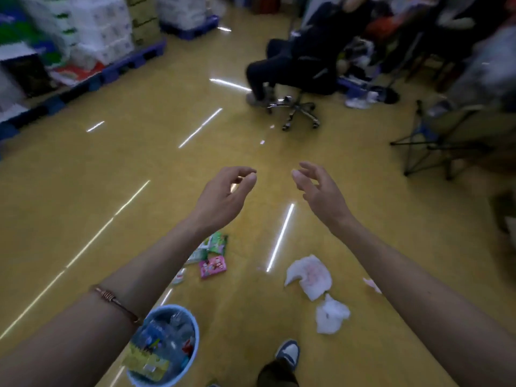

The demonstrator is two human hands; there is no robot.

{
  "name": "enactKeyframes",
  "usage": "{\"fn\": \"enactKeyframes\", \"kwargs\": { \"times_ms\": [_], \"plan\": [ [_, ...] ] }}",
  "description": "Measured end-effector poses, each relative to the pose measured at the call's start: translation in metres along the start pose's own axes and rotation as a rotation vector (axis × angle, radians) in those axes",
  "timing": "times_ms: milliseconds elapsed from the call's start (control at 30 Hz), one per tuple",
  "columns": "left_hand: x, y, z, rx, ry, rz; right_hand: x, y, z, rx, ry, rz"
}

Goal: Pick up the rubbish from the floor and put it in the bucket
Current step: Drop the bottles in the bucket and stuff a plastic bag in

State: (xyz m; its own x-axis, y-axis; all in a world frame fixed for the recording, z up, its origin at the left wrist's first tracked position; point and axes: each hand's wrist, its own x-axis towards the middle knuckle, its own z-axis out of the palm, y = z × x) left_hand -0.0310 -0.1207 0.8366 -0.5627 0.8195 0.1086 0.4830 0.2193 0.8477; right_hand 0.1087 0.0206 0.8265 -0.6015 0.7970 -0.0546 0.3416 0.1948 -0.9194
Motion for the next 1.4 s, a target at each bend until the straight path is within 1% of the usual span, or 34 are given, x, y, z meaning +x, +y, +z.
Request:
{"fn": "enactKeyframes", "kwargs": {
  "times_ms": [167, 333, 433, 600, 733, 833, 967, 1267, 1400],
  "plan": [
    [0.018, 0.073, 0.078, -0.052, -0.2, 0.152, -0.042, 0.021, -0.121, -0.042, 0.221, 0.077],
    [0.023, 0.135, 0.145, -0.038, -0.352, 0.3, -0.09, 0.043, -0.209, -0.032, 0.37, 0.148],
    [0.023, 0.165, 0.186, -0.029, -0.412, 0.334, -0.112, 0.057, -0.253, -0.04, 0.414, 0.18],
    [0.022, 0.208, 0.251, -0.047, -0.471, 0.371, -0.129, 0.081, -0.325, -0.067, 0.428, 0.219],
    [0.028, 0.243, 0.289, -0.05, -0.467, 0.392, -0.124, 0.088, -0.377, -0.074, 0.439, 0.199],
    [0.036, 0.268, 0.309, -0.068, -0.445, 0.415, -0.114, 0.088, -0.407, -0.088, 0.461, 0.159],
    [0.043, 0.288, 0.333, -0.081, -0.427, 0.432, -0.103, 0.092, -0.43, -0.094, 0.466, 0.123],
    [0.067, 0.294, 0.386, -0.064, -0.467, 0.4, -0.076, 0.122, -0.461, -0.091, 0.441, 0.154],
    [0.089, 0.296, 0.413, -0.072, -0.493, 0.413, -0.058, 0.134, -0.478, -0.088, 0.443, 0.176]
  ]
}}
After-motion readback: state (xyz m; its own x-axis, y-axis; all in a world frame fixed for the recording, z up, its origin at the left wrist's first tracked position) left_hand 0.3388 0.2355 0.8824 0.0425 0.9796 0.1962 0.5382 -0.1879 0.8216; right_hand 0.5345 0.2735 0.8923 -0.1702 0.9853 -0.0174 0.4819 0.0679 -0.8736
